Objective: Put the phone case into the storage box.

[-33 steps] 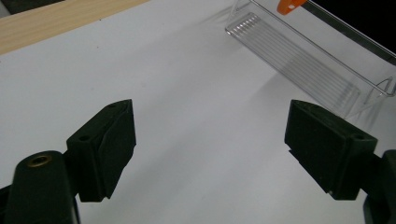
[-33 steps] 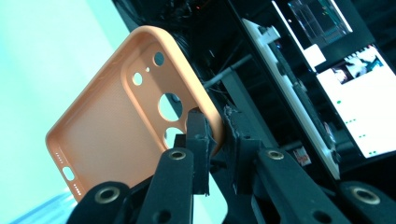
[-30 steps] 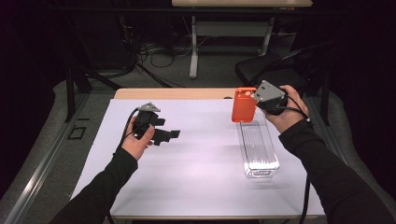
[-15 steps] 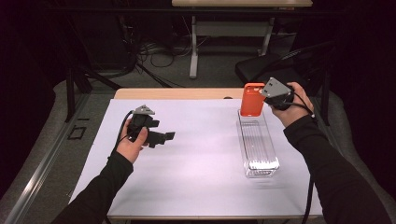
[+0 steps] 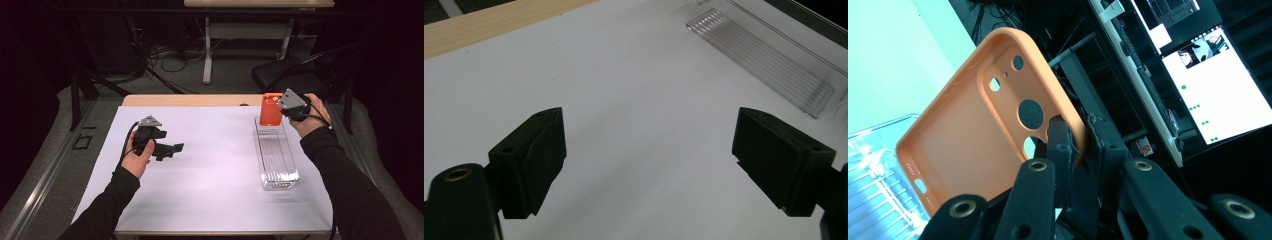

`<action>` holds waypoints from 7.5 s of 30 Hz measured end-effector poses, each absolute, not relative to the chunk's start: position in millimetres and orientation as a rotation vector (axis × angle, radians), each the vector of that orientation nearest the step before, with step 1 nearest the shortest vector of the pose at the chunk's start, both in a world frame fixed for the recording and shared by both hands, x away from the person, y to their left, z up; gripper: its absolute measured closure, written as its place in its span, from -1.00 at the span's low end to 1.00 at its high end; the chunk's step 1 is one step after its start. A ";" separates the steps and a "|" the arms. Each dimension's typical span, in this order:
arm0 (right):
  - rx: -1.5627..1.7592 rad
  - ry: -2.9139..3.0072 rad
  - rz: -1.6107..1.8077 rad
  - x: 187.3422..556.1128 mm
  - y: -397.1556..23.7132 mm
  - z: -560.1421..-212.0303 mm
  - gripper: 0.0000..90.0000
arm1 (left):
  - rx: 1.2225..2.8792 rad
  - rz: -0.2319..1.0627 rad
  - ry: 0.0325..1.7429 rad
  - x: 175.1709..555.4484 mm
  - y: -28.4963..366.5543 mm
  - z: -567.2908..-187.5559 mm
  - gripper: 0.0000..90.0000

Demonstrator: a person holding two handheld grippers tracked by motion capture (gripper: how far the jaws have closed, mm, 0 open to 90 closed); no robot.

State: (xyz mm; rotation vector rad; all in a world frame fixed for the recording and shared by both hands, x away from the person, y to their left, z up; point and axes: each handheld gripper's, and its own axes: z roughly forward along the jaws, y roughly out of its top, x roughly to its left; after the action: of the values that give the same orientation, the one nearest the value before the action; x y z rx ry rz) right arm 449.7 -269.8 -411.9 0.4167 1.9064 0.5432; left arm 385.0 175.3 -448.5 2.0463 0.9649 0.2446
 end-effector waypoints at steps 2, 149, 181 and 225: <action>0.415 1.906 0.538 451.5 -268.7 -416.3 0.82 | 2.046 0.248 0.962 384.1 176.4 -447.9 -0.68; 0.997 2.044 1.010 376.8 -253.9 -421.0 -1.00 | 2.010 0.216 1.007 381.8 203.0 -451.5 -0.69; 1.080 1.991 1.112 314.9 -270.9 -426.4 -1.00 | 2.003 0.254 0.955 340.3 224.9 -440.9 -0.96; 1.274 1.889 1.061 235.1 -322.1 -503.3 -1.00 | 1.944 0.296 1.032 297.1 275.6 -489.3 -0.99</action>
State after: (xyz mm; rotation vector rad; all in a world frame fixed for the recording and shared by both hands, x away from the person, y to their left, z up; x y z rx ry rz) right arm 235.1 -322.1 -503.3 1.2739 1.8888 1.0612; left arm 297.1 275.6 -489.3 1.9444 1.0316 0.2961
